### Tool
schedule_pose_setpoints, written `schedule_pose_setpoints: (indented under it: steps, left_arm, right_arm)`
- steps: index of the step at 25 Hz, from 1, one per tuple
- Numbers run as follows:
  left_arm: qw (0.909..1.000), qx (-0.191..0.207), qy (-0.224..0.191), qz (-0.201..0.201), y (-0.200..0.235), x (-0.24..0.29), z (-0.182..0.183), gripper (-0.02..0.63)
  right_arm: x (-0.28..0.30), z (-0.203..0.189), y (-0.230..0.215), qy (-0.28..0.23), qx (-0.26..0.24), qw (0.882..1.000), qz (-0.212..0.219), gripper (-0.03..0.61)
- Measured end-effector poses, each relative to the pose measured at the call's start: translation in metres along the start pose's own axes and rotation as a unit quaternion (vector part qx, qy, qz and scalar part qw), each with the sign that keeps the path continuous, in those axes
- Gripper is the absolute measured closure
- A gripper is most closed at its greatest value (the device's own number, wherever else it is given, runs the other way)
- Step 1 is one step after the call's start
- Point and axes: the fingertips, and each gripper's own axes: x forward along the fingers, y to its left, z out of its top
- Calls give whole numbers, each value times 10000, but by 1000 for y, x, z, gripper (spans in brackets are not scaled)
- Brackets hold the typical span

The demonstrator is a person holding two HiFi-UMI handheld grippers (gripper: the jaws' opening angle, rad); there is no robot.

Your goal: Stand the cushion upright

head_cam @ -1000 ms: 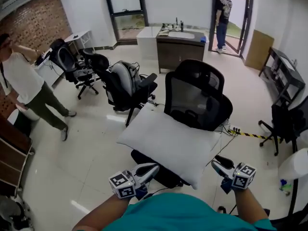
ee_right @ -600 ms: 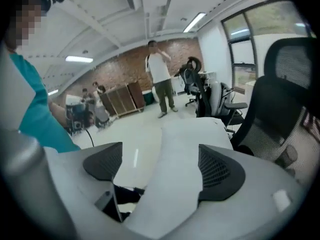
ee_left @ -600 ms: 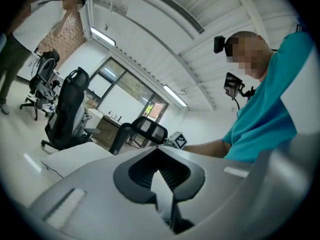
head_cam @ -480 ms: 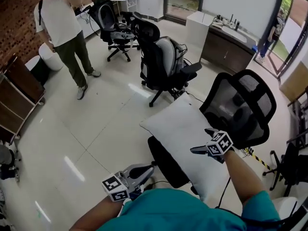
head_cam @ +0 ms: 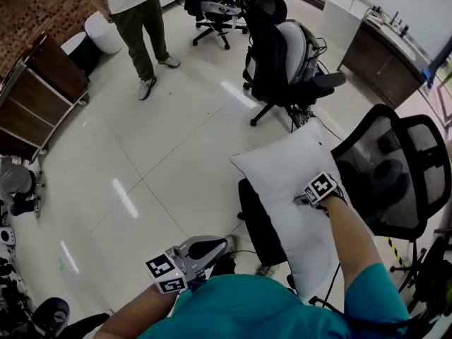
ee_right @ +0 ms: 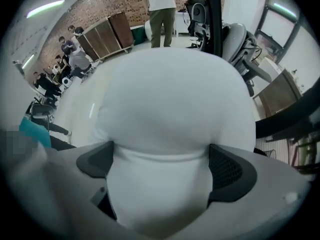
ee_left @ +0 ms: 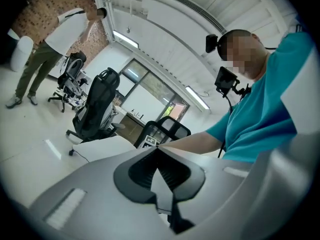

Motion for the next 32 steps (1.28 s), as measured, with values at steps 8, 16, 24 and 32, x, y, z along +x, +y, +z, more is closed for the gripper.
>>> schedule_pose_setpoints:
  steps: [8,16,24,32]
  left_arm:
    - [9986,-216,168,445,-7,-1,-23,603]
    - [9991,-213,231,292,-21,23,-37,603]
    - [9992,208,125,-331,-74,70,-22,603]
    - [9940,519,144,-954,-135,84,-22,603]
  right_arm:
    - [46,-13,0,34,-50,9997,248,228]
    - [-7,0,16,-1605,609,9801,1001,560]
    - [-171,-13,15,-3552,1334,9144,1410,568]
    - [-322,-90,37,-5026,1764,8363,1302,569]
